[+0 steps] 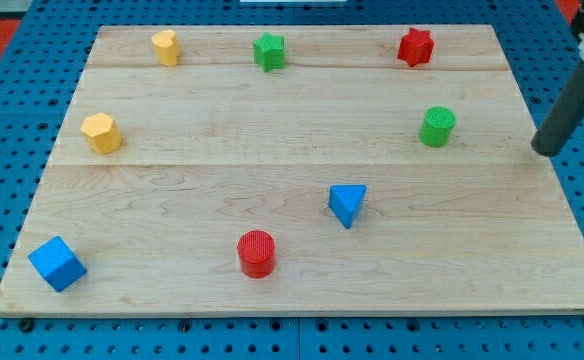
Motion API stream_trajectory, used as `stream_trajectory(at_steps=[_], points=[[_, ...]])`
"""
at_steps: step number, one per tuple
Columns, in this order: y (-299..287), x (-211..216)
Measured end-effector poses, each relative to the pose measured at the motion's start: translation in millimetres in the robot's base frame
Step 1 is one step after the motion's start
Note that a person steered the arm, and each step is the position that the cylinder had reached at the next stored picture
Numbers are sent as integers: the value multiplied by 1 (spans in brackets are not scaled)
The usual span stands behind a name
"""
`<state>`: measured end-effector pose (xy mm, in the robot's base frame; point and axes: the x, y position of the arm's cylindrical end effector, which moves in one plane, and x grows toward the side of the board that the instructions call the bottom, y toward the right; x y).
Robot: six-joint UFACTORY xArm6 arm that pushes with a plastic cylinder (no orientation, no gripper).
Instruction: Push the green circle in between the red star and blue triangle
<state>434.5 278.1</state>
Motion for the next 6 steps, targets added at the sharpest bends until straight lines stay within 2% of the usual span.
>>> stream_trajectory(at_steps=[1, 3, 6], points=[[-24, 4], [-19, 2], [-147, -44]])
